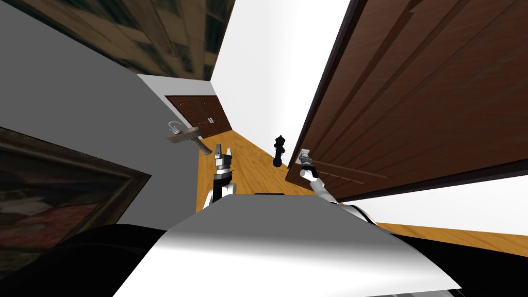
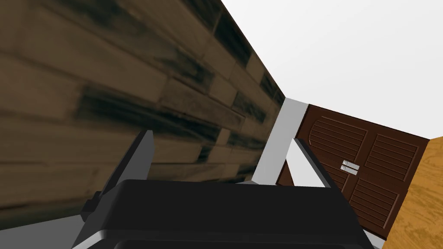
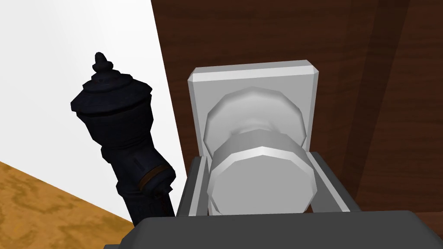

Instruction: Pull the door open

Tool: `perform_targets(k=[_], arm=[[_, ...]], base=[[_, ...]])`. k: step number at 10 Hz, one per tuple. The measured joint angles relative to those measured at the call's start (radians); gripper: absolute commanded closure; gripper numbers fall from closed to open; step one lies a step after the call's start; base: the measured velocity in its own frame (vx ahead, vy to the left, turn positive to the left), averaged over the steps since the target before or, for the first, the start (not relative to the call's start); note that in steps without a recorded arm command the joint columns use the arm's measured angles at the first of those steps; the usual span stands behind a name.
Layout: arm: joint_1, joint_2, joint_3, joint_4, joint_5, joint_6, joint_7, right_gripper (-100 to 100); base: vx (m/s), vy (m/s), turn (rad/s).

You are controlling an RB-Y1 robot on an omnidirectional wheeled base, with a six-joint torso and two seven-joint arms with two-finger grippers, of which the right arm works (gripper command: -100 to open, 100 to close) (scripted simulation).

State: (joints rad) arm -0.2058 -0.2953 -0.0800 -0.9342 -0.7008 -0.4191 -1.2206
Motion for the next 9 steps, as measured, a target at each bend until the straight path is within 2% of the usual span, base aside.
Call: perform_targets(k=[1,9], arm=[[0.002,0.001,0.004,0.003,0.001,0.002,-0.003,100],[0.031,-0.039,0.084,-0.04,-0.002,0.009,-0.056,100]], base=[[-0.15,-0.025,0.113],[-0.221,-0.044,0.104]])
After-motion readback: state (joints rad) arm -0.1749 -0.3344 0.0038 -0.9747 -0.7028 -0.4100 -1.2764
